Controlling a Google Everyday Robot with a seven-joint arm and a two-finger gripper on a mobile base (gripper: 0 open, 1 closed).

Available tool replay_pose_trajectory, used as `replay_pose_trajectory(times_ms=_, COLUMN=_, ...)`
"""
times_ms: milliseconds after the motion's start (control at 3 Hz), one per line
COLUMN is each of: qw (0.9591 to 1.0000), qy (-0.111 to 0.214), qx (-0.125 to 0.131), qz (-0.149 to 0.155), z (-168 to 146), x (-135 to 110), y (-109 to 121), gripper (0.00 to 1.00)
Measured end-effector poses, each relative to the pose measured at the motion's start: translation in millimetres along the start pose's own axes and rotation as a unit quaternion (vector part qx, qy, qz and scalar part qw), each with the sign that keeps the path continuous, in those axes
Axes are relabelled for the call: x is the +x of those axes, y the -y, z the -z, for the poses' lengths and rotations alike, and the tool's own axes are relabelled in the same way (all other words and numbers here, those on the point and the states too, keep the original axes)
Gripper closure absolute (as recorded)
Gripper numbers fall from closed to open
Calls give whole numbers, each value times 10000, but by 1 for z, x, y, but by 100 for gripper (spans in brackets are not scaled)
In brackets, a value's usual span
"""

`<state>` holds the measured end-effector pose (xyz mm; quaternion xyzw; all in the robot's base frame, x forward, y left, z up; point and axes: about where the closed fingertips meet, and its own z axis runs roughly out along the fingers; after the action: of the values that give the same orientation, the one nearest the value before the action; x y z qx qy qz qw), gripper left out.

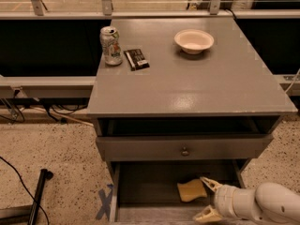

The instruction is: Pick sponge from middle drawer and place on counter

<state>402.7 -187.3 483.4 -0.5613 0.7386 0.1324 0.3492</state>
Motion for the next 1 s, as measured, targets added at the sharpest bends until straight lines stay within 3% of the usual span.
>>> replay_pose_trajectory(times_ms=333, qw=9995, qy=64, qx=127, qz=-273, z=-14, x=21, y=16, gripper=31)
replay_pose_trajectory(times_ms=1000, qw=9963, qy=36, qx=354, qz=-781, z=-38, x=56, y=39, gripper=28)
